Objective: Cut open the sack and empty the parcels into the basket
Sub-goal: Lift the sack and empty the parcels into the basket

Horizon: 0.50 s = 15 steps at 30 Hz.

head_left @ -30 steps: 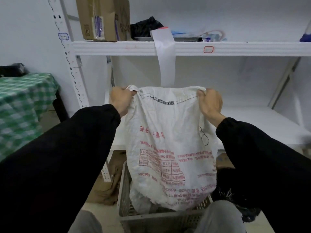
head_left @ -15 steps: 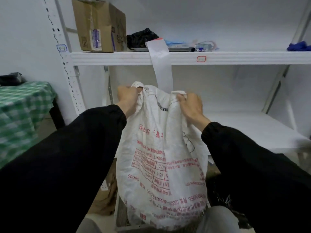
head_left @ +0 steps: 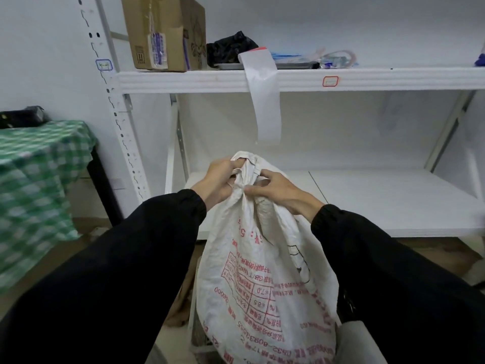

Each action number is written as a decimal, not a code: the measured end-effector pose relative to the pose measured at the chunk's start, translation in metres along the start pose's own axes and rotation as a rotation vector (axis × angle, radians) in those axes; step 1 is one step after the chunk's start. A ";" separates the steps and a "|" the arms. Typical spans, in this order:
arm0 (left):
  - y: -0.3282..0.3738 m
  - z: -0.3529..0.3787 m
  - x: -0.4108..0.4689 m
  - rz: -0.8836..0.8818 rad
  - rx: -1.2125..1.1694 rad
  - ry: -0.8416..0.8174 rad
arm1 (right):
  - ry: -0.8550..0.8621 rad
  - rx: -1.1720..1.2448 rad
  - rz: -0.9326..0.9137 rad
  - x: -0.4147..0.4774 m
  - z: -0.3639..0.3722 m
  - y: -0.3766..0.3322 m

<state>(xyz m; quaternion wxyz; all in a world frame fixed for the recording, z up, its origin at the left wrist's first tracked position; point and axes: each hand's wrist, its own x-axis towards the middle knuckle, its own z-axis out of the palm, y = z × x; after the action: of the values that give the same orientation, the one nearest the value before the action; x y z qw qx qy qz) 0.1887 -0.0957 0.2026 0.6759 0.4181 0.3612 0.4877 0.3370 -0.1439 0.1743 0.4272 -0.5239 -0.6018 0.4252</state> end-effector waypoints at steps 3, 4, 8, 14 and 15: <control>0.001 -0.010 0.005 0.000 0.062 -0.126 | 0.090 -0.113 -0.022 0.010 0.005 0.002; 0.003 -0.018 0.007 0.008 0.108 -0.174 | 0.138 -0.154 -0.030 0.013 0.003 0.002; -0.004 -0.066 0.006 -0.087 0.284 -0.224 | 0.222 -0.118 -0.059 0.015 -0.013 -0.006; -0.059 -0.034 -0.034 -0.042 0.709 -0.499 | 0.195 0.121 -0.071 0.030 -0.001 -0.027; -0.058 -0.027 -0.031 -0.001 0.677 -0.457 | 0.206 0.132 -0.074 0.031 -0.002 -0.029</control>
<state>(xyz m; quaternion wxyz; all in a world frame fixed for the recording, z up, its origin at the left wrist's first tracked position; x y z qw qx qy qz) 0.1767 -0.1304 0.1409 0.5631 0.7145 0.3420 0.2355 0.3285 -0.1151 0.2049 0.5357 -0.5131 -0.5445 0.3916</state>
